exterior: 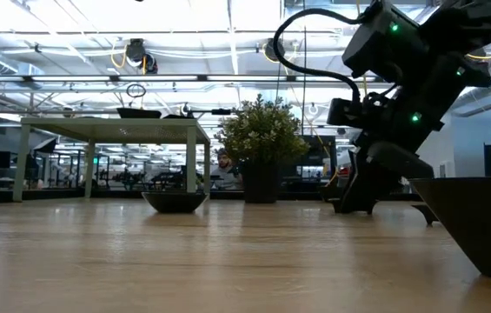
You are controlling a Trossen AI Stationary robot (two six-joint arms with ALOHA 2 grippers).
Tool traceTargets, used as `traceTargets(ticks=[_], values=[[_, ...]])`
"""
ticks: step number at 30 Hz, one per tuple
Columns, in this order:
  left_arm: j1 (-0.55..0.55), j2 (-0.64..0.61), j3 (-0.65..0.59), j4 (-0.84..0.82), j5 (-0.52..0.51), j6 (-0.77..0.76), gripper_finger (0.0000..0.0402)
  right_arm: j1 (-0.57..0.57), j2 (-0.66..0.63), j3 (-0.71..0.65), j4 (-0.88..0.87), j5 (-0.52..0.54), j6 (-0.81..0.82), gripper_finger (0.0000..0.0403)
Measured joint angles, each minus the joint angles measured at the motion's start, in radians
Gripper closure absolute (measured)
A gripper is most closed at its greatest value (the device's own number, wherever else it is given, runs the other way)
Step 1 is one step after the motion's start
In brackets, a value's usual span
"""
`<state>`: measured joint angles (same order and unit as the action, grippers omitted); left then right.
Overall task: Pick & Place Mini shaped plates
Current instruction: Move the square plate on the center of the table
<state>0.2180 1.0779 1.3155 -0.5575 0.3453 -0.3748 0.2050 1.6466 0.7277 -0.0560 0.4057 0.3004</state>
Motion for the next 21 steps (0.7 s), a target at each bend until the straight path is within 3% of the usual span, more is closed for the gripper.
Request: traceTargets(ticks=[3,12,21], values=[[0.000,0.000,0.000,0.000,0.000,0.000,0.0254,0.000,-0.007,-0.002,0.010,0.024,-0.009,0.0394],[0.000,0.000,0.000,0.000,-0.002,0.003,0.0254,-0.001,-0.014,0.075,0.202,0.033,-0.232,0.0400],[0.000,0.000,0.000,0.001,-0.037,0.004,0.0254,-0.101,0.178,0.205,0.331,-0.022,-0.315,0.0402]])
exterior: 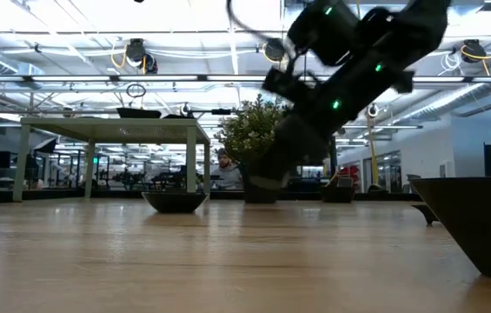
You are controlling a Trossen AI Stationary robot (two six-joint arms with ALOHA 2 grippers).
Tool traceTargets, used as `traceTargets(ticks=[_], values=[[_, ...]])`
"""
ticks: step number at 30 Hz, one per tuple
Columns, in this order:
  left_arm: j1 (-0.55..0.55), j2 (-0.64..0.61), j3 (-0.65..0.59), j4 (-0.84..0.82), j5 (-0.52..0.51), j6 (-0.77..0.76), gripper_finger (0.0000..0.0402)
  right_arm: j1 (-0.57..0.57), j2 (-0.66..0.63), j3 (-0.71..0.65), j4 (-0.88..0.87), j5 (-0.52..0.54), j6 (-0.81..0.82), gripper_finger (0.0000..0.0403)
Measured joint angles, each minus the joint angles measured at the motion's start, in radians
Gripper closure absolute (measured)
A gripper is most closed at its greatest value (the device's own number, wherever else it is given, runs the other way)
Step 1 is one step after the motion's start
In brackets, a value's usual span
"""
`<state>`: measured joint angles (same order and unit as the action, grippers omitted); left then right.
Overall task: Pick & Place Mini shaped plates
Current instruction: Move the square plate on the center of the table
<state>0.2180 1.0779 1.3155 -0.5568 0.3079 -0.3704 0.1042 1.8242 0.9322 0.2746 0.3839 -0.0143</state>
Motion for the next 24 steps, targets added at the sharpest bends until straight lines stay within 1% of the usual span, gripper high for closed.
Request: traceTargets(ticks=[1,4,6,8,12,15,18,22,24], values=[[0.000,0.000,0.000,0.000,0.000,-0.002,0.0254,-0.008,0.029,0.020,-0.001,-0.001,-0.002,0.0402],[0.000,0.000,0.000,0.000,-0.001,-0.004,0.0254,-0.033,0.101,0.084,0.013,-0.052,-0.002,0.0402],[-0.001,0.000,0.000,0.000,-0.001,-0.013,0.0254,-0.041,0.138,0.119,0.015,-0.061,-0.003,0.0402],[-0.003,0.000,0.000,0.000,-0.001,-0.026,0.0254,-0.046,0.163,0.144,0.012,-0.046,0.004,0.0399],[-0.006,0.000,0.000,0.000,-0.001,-0.031,0.0254,-0.046,0.159,0.165,0.020,-0.020,0.044,0.0381],[-0.006,0.000,0.000,0.000,-0.001,-0.028,0.0254,-0.045,0.133,0.163,-0.002,-0.021,0.078,0.0356],[-0.006,0.000,0.000,-0.001,-0.001,-0.027,0.0254,-0.038,0.094,0.165,0.009,-0.020,0.119,0.0323],[-0.006,0.000,0.000,-0.001,-0.001,-0.027,0.0254,-0.017,-0.014,0.164,-0.100,-0.022,0.170,0.0281],[-0.006,0.000,0.000,-0.002,-0.001,-0.027,0.0254,0.001,-0.090,0.166,-0.215,-0.022,0.197,0.0269]])
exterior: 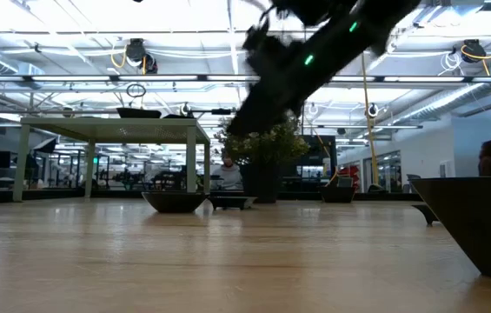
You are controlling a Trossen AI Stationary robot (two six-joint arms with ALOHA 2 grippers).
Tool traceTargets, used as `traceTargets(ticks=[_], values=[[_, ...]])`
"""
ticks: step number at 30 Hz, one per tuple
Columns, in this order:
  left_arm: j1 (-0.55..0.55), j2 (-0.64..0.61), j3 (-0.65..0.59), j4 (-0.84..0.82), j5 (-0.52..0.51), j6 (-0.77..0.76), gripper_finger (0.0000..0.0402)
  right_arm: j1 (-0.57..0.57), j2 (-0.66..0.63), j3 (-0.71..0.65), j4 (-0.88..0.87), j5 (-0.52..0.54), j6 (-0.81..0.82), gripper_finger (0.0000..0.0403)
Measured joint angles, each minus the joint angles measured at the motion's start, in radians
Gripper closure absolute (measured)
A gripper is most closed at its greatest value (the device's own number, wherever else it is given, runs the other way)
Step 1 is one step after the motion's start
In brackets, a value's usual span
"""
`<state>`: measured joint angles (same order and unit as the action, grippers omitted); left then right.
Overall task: Pick & Place Mini shaped plates
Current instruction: Move the square plate on the center of the table
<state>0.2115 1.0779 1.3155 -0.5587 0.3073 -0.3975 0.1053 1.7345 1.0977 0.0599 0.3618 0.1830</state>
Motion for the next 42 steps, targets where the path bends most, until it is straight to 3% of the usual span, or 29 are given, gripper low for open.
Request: traceTargets(ticks=[5,10,15,20,28,36,42], values=[[0.000,0.000,0.000,-0.001,0.005,0.000,0.0254,0.058,-0.166,-0.001,-0.369,-0.033,0.180,0.0265],[0.000,0.000,0.000,-0.031,0.005,-0.003,0.0254,0.131,-0.255,-0.015,-0.663,-0.192,0.641,0.0278],[0.000,0.000,0.000,-0.052,0.005,0.000,0.0254,0.242,-0.273,-0.112,-0.622,-0.236,0.879,0.0279],[0.000,0.000,0.000,-0.049,0.005,0.002,0.0254,0.307,-0.272,-0.215,-0.433,-0.232,1.045,0.0261],[0.000,0.000,0.000,-0.039,0.005,0.001,0.0254,0.364,-0.272,-0.321,-0.362,-0.196,1.000,0.0224],[0.000,0.000,0.000,-0.039,0.005,-0.009,0.0254,0.375,-0.272,-0.409,-0.206,-0.180,0.936,0.0230],[0.000,0.000,0.000,-0.039,0.005,-0.006,0.0254,0.375,-0.251,-0.433,-0.196,-0.178,0.873,0.0230]])
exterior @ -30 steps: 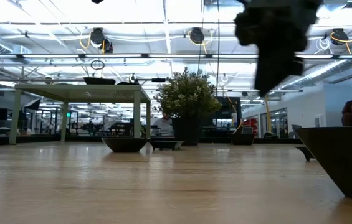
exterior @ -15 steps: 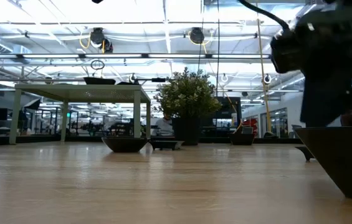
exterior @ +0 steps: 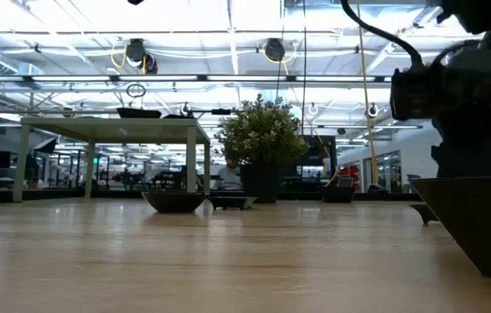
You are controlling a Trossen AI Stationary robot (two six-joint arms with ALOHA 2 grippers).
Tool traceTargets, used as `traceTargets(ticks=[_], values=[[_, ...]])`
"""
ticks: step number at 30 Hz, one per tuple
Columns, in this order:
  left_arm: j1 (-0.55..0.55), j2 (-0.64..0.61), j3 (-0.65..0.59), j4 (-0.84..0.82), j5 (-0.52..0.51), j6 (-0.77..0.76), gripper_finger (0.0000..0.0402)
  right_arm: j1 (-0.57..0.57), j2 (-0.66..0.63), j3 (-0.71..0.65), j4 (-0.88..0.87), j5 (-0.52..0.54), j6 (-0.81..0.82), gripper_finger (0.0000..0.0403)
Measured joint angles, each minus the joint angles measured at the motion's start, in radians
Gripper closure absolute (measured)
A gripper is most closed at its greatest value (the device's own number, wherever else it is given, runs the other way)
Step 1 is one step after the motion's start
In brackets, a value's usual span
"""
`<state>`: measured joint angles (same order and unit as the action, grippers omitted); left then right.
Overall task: Pick & Place Mini shaped plates
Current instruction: Move the square plate on the center of the table
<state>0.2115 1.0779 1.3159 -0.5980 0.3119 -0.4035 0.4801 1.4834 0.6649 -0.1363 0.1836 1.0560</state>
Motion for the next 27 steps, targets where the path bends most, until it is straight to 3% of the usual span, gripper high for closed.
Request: traceTargets(ticks=[4,12,18,20,23,27], values=[[0.000,0.000,0.000,0.000,0.000,0.003,0.0254,-0.001,0.040,0.001,0.036,0.031,-0.097,0.0230],[0.000,0.000,0.000,0.002,-0.001,0.028,0.0254,-0.063,0.053,-0.001,0.296,0.259,-0.449,0.0234],[0.000,0.000,0.000,0.002,-0.001,0.025,0.0254,-0.125,0.043,-0.002,0.451,0.255,-0.492,0.0242],[0.000,0.000,0.000,-0.001,-0.001,0.024,0.0254,-0.114,0.033,-0.002,0.472,0.202,-0.493,0.0247],[-0.001,0.000,0.000,-0.006,-0.001,0.023,0.0254,-0.069,0.029,-0.002,0.438,0.151,-0.495,0.0251],[-0.004,0.000,0.000,-0.007,-0.001,0.023,0.0254,-0.016,0.036,-0.002,0.302,0.174,-0.509,0.0253]])
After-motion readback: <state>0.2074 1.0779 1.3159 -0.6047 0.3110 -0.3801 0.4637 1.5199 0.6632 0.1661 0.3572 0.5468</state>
